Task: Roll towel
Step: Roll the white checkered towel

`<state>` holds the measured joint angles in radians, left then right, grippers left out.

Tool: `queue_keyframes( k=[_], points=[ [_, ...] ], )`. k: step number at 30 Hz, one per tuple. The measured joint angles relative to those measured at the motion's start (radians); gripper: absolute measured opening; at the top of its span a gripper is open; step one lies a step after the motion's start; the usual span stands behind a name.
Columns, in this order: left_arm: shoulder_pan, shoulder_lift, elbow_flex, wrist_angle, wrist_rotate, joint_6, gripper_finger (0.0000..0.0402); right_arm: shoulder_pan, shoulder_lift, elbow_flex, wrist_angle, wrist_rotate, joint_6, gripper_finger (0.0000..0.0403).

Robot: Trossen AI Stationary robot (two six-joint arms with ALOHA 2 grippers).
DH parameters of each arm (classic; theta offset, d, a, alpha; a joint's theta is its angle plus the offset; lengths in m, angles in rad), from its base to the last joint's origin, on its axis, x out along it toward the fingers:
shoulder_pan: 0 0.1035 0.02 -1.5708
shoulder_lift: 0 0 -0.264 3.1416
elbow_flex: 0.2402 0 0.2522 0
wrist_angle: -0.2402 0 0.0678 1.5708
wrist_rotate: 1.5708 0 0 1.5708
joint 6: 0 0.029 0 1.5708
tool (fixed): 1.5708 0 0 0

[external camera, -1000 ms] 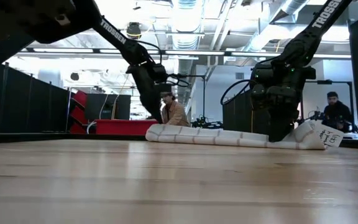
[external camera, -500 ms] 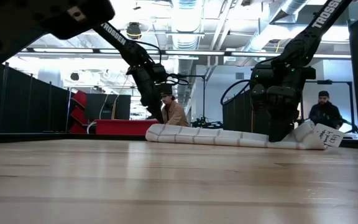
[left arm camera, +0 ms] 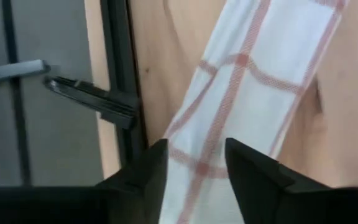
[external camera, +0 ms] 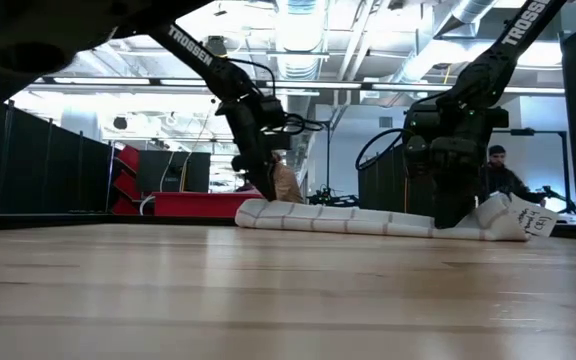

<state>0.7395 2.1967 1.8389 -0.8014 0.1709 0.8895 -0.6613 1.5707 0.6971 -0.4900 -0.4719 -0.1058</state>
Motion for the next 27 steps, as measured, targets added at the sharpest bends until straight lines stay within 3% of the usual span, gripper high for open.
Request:
queue_keyframes(
  k=[6,15,19,23,27],
  points=[
    [0.002,0.010,0.000,0.015,-0.029,0.050,0.0191,0.000,0.000,0.000,0.000,-0.001,-0.007,0.0127],
    [0.013,0.048,-0.022,-0.008,-0.053,0.074,0.0183,0.000,0.000,0.000,-0.002,-0.004,-0.017,0.0127],
    [0.012,0.048,-0.018,-0.046,-0.046,0.061,0.0132,0.000,0.000,0.000,-0.004,-0.005,-0.018,0.0127],
    [0.027,0.047,0.035,-0.154,0.027,0.057,0.0030,0.000,0.000,0.000,-0.004,-0.005,-0.019,0.0127],
    [0.050,0.047,0.043,-0.203,0.082,0.042,0.0006,0.004,0.000,0.000,-0.007,-0.006,-0.024,0.0127]
  ],
)
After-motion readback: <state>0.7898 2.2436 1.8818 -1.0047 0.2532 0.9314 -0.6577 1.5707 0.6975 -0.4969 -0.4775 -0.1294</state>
